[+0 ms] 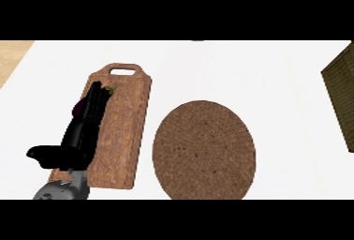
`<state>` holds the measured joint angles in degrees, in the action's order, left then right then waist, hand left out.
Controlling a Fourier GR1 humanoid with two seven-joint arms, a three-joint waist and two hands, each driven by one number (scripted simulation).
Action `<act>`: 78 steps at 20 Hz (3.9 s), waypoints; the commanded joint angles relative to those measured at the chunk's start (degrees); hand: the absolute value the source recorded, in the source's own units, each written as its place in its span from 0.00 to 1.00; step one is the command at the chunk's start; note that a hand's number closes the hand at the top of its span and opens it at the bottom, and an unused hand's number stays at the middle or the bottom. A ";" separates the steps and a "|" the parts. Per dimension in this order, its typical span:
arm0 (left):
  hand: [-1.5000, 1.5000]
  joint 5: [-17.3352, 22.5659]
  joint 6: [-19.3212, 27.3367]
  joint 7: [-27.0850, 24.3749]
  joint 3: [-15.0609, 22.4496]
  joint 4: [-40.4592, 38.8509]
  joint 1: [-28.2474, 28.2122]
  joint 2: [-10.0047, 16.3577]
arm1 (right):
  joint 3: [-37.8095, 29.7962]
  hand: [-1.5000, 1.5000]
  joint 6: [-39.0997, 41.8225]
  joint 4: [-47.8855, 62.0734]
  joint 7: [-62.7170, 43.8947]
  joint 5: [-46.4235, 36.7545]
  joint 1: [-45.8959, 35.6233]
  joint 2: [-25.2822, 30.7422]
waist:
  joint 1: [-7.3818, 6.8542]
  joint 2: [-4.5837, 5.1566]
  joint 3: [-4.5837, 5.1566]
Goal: Pick the pear from the placemat and place it in the basket
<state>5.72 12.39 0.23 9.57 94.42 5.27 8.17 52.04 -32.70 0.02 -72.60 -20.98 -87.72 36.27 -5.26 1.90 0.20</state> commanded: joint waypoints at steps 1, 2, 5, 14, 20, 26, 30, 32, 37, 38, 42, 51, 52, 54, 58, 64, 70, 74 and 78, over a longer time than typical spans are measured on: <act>0.50 1.26 -1.08 -0.70 -2.15 -1.58 0.32 1.07 | 0.44 1.00 0.82 -0.02 -12.68 -0.80 -2.17 0.66 | 1.08 -0.35 0.03; 0.50 1.07 -0.33 1.01 -0.91 0.97 0.01 0.21 | 0.46 1.00 -1.24 -0.02 -12.68 -0.90 0.73 -0.06 | 1.22 -0.56 -0.06; 0.50 1.10 -0.74 -0.27 -1.73 0.16 -1.67 0.94 | 0.33 1.00 -1.85 -0.02 -12.67 -1.02 1.53 -0.14 | 1.77 -0.79 -0.02; 0.50 -0.08 0.76 -2.14 -1.12 -0.87 -4.12 -0.97 | -1.23 1.00 1.17 -0.02 -12.68 -0.38 4.75 -0.54 | 3.48 -1.34 -0.06; 0.50 1.01 -0.31 -0.14 -2.98 0.43 -3.33 0.85 | -3.16 1.00 -0.74 -0.02 -12.60 0.84 8.45 -0.64 | 3.69 -1.38 -0.18; 0.50 0.09 0.60 -2.09 -1.84 -1.29 -3.50 -1.48 | -4.03 1.00 -5.60 -0.02 -12.65 0.93 10.72 -1.74 | 4.01 -1.49 -0.17; 0.50 0.74 -0.89 -1.24 -2.92 0.25 -4.90 0.62 | -4.93 1.00 -8.86 -0.02 -12.63 1.40 12.81 -2.55 | 4.39 -1.89 -0.14; 0.50 -0.03 0.73 1.97 -2.13 3.18 -3.52 0.12 | -5.25 1.00 -8.96 -0.02 -12.63 1.55 12.67 -2.43 | 4.54 -2.07 -0.17; 0.50 0.45 -0.05 -0.60 -3.89 0.01 -3.50 0.53 | -6.46 1.00 -12.54 -0.02 -12.62 2.38 15.24 -0.79 | 5.09 -1.88 -0.05; 0.50 0.29 -0.19 0.29 -3.17 1.29 -3.78 0.57 | -7.24 1.00 -13.50 -0.02 -12.61 3.08 17.46 -0.96 | 4.40 -1.57 -0.13; 0.50 1.58 -0.31 2.00 -4.41 2.38 -3.32 0.72 | -7.77 0.00 -11.23 -0.02 -12.28 2.99 17.03 -2.27 | 5.03 -2.01 -0.13; 0.50 -1.09 -0.17 -1.51 -2.35 1.55 -6.33 -0.38 | -3.77 0.00 -21.02 -0.02 -12.60 -2.12 15.13 -1.95 | 5.14 -2.37 -0.02; 0.50 1.07 -1.33 -0.51 -4.58 0.23 -4.47 0.52 | -2.71 0.00 -21.54 -0.02 -12.56 -3.33 14.54 -1.06 | 4.95 -2.06 -0.04; 0.50 0.26 -0.90 -0.98 -4.22 0.30 -4.20 0.29 | -1.65 0.00 -20.46 -0.02 -12.63 -4.57 13.94 -0.03 | 5.06 -2.11 0.03; 0.50 -0.07 -0.36 1.62 -3.81 2.39 -4.04 0.49 | 0.05 0.00 -20.09 -0.02 -12.68 -6.54 14.11 4.30 | 5.36 -2.18 0.04; 0.50 -0.25 -0.02 1.02 -3.37 2.70 -6.38 -0.24 | 0.71 0.00 -17.41 -0.02 -12.77 -7.49 11.92 6.77 | 6.16 -2.75 0.23; 0.50 0.13 0.28 1.40 -4.63 1.92 -6.29 0.08 | 1.24 0.00 -21.99 -0.02 -12.77 -8.10 8.12 9.17 | 8.25 -3.92 0.40; 0.50 0.17 -0.06 0.54 -5.67 1.82 -7.43 1.00 | 1.82 0.00 -21.17 -0.02 -12.78 -8.76 7.11 5.24 | 8.76 -4.43 0.45; 0.50 0.26 -0.03 0.38 -6.42 0.95 -8.18 1.36 | 1.69 0.00 -23.45 -0.02 -12.80 -8.70 3.54 2.29 | 9.65 -5.06 0.40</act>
